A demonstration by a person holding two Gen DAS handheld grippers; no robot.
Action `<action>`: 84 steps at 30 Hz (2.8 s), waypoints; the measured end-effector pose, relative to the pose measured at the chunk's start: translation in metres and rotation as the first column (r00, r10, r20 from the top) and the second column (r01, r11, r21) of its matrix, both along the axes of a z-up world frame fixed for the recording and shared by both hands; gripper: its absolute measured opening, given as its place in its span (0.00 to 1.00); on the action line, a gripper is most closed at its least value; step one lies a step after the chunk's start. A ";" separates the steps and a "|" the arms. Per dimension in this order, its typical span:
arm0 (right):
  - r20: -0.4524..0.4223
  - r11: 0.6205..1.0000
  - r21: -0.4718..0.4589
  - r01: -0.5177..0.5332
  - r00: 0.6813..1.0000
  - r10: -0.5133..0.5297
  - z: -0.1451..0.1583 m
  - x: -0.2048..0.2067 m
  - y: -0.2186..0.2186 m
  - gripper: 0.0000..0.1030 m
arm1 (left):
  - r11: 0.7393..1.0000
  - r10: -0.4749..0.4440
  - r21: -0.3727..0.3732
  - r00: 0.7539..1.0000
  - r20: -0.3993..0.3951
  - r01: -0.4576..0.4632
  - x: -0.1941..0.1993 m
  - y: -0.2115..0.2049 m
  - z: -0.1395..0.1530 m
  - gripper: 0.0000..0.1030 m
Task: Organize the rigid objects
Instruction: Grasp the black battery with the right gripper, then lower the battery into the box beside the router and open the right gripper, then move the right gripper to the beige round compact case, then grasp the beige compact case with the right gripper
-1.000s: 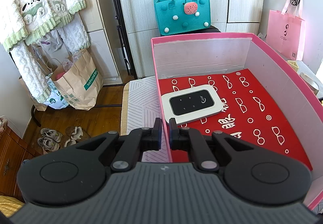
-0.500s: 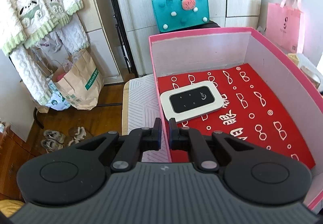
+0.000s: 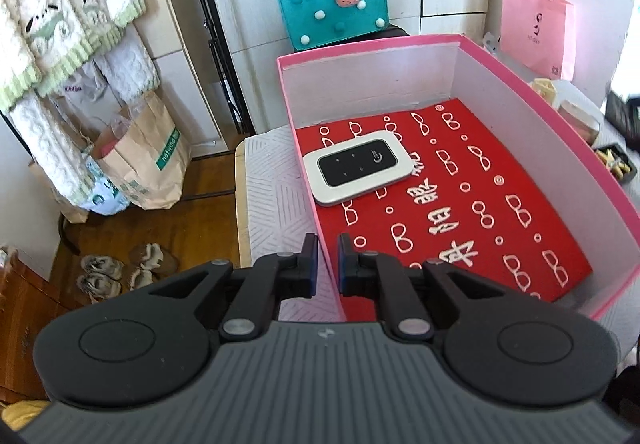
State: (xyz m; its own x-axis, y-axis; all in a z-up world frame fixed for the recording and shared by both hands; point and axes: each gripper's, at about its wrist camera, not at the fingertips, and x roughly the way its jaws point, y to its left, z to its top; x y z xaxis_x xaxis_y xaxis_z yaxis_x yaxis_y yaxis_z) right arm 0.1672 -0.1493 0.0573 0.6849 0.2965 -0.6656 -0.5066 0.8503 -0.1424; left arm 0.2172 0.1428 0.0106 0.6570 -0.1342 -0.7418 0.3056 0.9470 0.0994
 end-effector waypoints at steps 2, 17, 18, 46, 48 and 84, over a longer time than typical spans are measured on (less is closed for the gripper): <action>0.027 0.999 0.007 -0.052 0.998 0.051 0.011 0.010 0.011 0.53 | 1.000 0.003 -0.004 1.000 -0.003 -0.003 -0.001 0.001 0.001 0.08; -0.179 0.872 -0.240 -0.426 0.902 0.392 -0.037 0.125 0.127 0.53 | 1.000 -0.006 -0.022 1.000 -0.015 0.005 0.001 0.004 0.001 0.09; -0.198 0.858 -0.267 -0.438 0.897 0.396 -0.042 0.131 0.131 0.53 | 1.000 -0.007 -0.026 1.000 -0.015 0.007 0.001 0.005 0.001 0.09; -0.048 0.988 -0.040 -0.148 0.988 0.146 0.005 0.119 -0.006 0.70 | 0.998 -0.021 -0.060 1.000 -0.016 0.020 0.002 0.010 0.001 0.10; -0.145 0.996 0.016 -0.089 0.985 0.091 -0.008 0.122 -0.030 0.70 | 0.998 -0.016 -0.059 1.000 -0.016 0.016 0.003 0.009 0.001 0.10; -0.255 0.926 0.213 0.312 0.933 -0.256 -0.133 0.132 -0.144 0.76 | 0.998 0.012 -0.066 1.000 -0.015 -0.013 0.001 0.004 -0.001 0.10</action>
State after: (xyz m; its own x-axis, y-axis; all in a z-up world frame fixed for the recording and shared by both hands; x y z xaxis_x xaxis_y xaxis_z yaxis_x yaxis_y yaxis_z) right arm 0.2997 -0.2932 -0.0760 0.6105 0.2846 -0.7391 -0.2328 0.9565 0.1760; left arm 0.2184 0.1470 0.0100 0.6478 -0.1751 -0.7414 0.2947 0.9550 0.0320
